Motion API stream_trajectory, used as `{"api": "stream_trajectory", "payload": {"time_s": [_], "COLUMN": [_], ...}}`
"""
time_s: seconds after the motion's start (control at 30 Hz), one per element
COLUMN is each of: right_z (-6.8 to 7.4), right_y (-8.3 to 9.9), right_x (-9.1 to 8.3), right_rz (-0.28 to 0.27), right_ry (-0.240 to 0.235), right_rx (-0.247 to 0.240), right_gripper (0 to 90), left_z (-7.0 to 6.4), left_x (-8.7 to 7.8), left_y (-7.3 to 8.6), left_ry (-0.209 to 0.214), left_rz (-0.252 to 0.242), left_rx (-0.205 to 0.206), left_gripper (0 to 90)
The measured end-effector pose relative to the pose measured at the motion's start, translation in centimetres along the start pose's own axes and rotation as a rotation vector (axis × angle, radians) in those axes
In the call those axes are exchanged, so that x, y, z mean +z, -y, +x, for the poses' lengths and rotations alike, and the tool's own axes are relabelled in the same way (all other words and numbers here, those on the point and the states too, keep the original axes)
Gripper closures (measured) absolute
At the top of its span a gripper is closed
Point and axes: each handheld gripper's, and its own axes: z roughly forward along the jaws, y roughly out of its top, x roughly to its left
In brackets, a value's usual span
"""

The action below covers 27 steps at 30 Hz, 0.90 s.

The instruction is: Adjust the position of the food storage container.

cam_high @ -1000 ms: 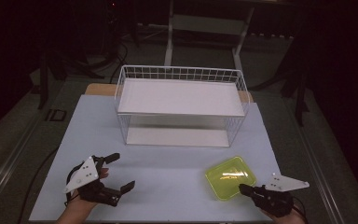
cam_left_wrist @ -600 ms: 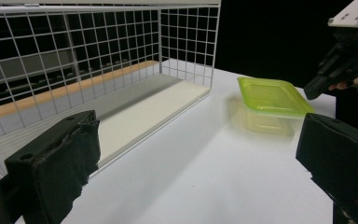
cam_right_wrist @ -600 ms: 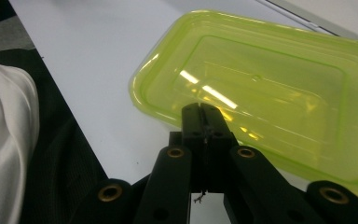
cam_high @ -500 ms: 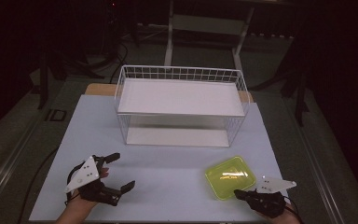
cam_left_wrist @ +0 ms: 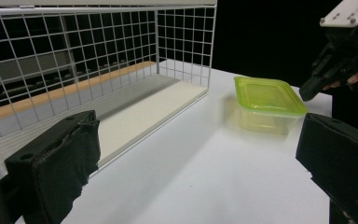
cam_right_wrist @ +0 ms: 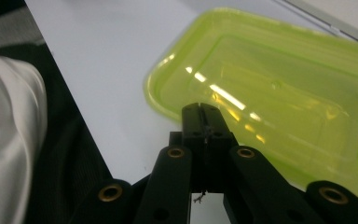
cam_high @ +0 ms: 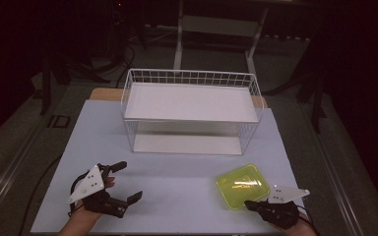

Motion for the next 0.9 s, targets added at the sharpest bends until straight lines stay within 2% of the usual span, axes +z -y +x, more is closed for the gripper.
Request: {"api": "stream_trajectory", "payload": {"time_s": [0.17,0.47,0.73,0.9], "right_z": [-0.1,-0.4,-1.2,-1.6], "right_y": [0.3,-0.6,-1.3,-1.5], "right_x": [0.4,1.3,2.2,1.2], "right_rz": [0.006,0.01,0.0,-0.027], "right_ry": [-0.01,-0.014,-0.022,0.004], "right_rx": [-0.015,-0.037,-0.021,-0.006], "right_gripper": [90.0,90.0,90.0,90.0], "left_z": [-0.1,-0.1,-0.1,-0.1], "left_x": [0.2,0.2,0.3,0.3], "left_y": [0.0,0.0,0.1,0.2], "left_ry": [0.002,0.003,0.005,0.0], "left_rz": [0.001,0.006,0.009,0.012], "left_rx": [0.007,0.005,0.003,0.005], "left_gripper": [0.2,0.3,0.3,0.3]}}
